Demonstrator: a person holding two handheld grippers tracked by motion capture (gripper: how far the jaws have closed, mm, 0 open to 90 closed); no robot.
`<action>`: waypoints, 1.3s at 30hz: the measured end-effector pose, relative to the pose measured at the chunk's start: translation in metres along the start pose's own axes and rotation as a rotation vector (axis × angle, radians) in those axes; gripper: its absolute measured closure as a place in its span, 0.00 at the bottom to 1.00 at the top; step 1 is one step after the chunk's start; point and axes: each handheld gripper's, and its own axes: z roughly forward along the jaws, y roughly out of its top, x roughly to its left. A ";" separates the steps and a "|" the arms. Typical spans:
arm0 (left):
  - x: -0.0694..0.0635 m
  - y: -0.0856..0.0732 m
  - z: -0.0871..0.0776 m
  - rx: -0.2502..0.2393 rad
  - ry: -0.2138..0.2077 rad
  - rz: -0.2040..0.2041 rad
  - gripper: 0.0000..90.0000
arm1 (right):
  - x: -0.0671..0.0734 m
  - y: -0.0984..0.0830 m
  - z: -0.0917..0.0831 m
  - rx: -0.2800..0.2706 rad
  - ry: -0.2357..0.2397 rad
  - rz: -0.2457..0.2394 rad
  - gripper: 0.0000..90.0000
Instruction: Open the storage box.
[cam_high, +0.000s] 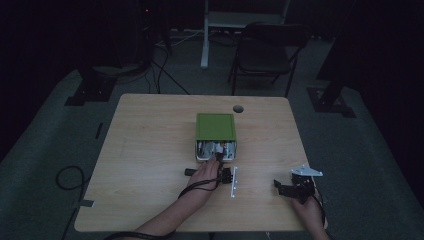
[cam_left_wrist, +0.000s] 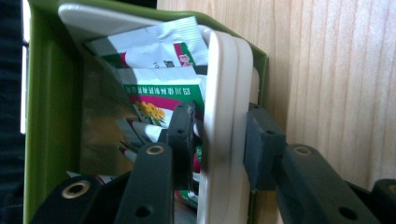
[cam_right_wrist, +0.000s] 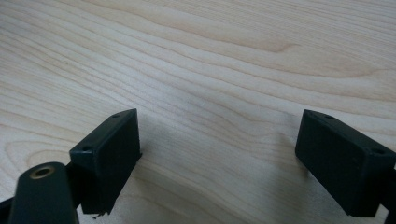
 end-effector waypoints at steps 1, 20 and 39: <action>-0.002 0.001 -0.001 0.003 0.013 0.011 0.80 | 0.000 0.000 0.000 0.000 0.000 0.000 0.15; -0.002 0.009 -0.020 0.030 -0.058 0.022 0.81 | 0.000 0.000 0.000 0.000 0.000 0.000 0.15; -0.012 0.015 -0.052 -0.007 -0.119 0.014 0.81 | 0.000 0.000 0.000 0.000 0.000 0.000 0.15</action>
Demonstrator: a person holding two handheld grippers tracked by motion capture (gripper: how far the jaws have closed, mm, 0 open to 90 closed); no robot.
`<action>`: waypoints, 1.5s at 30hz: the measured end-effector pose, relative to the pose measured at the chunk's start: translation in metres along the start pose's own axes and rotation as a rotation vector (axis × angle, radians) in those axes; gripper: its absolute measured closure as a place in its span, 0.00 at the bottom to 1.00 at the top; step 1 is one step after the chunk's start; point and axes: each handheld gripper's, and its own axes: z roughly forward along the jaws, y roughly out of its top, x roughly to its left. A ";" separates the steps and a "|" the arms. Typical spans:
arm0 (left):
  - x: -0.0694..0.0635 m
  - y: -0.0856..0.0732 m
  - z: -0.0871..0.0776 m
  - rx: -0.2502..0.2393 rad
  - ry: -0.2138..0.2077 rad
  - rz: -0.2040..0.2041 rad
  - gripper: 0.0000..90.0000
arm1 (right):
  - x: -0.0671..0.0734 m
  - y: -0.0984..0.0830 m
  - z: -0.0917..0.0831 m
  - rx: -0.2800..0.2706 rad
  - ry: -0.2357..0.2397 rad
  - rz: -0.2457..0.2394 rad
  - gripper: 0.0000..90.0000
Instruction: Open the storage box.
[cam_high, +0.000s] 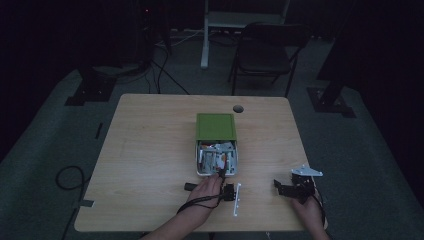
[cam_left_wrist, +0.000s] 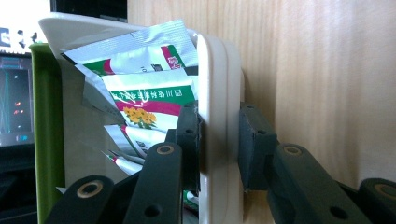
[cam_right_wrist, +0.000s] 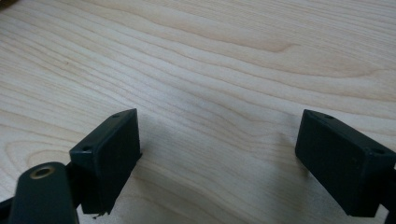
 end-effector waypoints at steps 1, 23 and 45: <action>-0.001 0.000 -0.001 -0.001 -0.003 0.000 0.82 | 0.000 0.000 0.000 0.000 0.000 0.000 0.15; -0.014 -0.001 -0.026 -0.030 -0.068 -0.015 0.82 | 0.000 0.000 0.000 0.000 0.000 -0.001 0.15; -0.013 -0.012 -0.033 -0.109 -0.117 -0.105 0.73 | 0.000 0.000 0.000 0.000 -0.001 0.000 0.15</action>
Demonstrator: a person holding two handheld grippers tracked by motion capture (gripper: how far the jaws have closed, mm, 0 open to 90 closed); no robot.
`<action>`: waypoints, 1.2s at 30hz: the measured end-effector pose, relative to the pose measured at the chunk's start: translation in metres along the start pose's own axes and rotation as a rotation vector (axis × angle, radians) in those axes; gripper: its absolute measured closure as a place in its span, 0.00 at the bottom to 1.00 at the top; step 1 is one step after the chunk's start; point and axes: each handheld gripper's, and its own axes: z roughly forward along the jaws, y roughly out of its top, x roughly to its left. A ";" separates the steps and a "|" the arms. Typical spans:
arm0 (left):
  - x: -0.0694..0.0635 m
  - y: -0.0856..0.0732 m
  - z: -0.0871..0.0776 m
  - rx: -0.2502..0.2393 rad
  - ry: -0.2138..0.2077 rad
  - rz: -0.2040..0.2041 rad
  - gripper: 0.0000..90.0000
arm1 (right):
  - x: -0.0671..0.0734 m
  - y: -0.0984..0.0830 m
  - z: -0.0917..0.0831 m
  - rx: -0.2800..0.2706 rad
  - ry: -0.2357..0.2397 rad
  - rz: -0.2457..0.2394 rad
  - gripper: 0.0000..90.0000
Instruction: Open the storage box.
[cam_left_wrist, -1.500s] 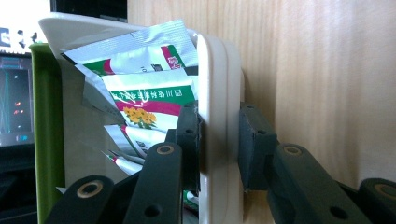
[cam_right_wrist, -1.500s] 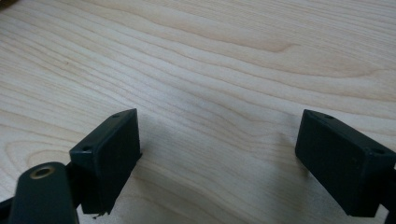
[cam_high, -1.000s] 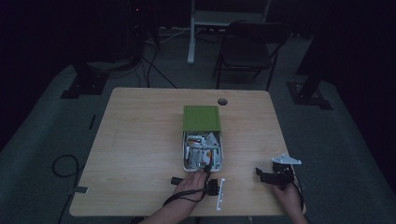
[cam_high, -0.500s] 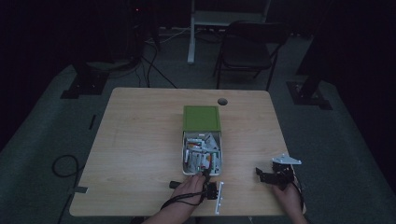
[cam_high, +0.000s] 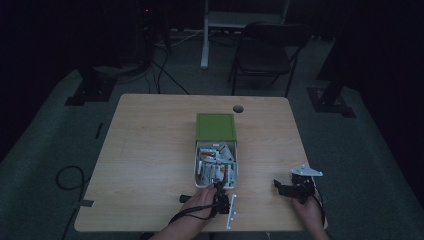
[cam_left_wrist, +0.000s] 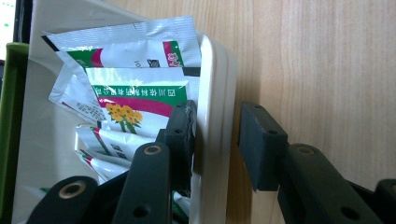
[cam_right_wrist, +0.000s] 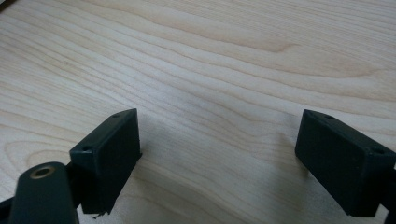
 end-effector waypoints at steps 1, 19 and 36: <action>0.000 -0.001 0.000 -0.005 -0.003 -0.006 0.71 | 0.000 0.000 0.000 0.000 -0.002 0.000 0.15; 0.022 -0.017 -0.026 -0.116 -0.131 -0.246 0.67 | 0.000 0.000 0.000 0.001 -0.008 0.007 0.15; 0.062 -0.046 -0.046 -0.204 -0.134 -0.468 0.68 | 0.000 0.000 0.000 0.001 -0.008 0.006 0.15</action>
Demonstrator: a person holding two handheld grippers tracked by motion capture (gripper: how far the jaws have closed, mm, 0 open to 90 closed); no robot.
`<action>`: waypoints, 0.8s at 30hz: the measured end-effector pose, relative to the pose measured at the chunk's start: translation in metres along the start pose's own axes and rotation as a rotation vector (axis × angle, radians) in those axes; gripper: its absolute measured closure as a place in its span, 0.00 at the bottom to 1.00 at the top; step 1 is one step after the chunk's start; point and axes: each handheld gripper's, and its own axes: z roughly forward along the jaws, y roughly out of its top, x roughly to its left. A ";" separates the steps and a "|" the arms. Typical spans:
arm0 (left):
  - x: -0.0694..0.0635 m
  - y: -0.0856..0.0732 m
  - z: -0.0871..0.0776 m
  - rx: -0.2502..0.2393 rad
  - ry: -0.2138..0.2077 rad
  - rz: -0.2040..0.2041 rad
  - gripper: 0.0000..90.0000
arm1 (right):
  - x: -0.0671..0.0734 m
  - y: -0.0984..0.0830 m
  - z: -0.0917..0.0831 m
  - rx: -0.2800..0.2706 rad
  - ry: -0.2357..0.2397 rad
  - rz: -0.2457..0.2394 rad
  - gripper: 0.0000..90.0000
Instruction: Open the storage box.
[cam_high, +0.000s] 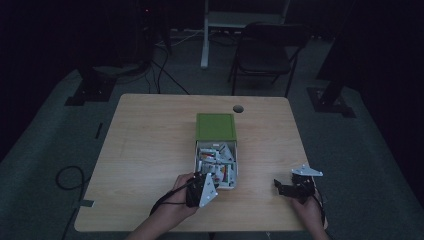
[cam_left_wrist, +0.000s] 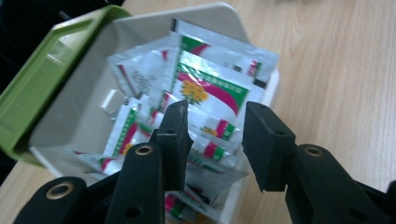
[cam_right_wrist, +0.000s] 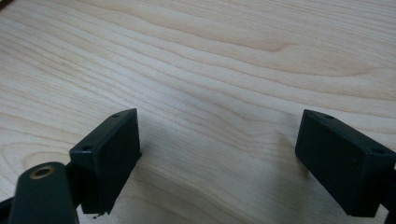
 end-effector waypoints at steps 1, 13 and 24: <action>0.002 -0.001 -0.001 -0.004 0.004 -0.005 0.68 | 0.000 0.000 0.000 0.000 0.000 0.000 0.15; 0.033 -0.021 -0.020 -0.030 0.049 -0.130 0.68 | 0.000 0.000 0.000 0.000 0.000 0.000 0.15; 0.061 -0.047 -0.040 -0.047 0.104 -0.243 0.68 | 0.000 0.000 0.000 0.000 0.000 0.001 0.15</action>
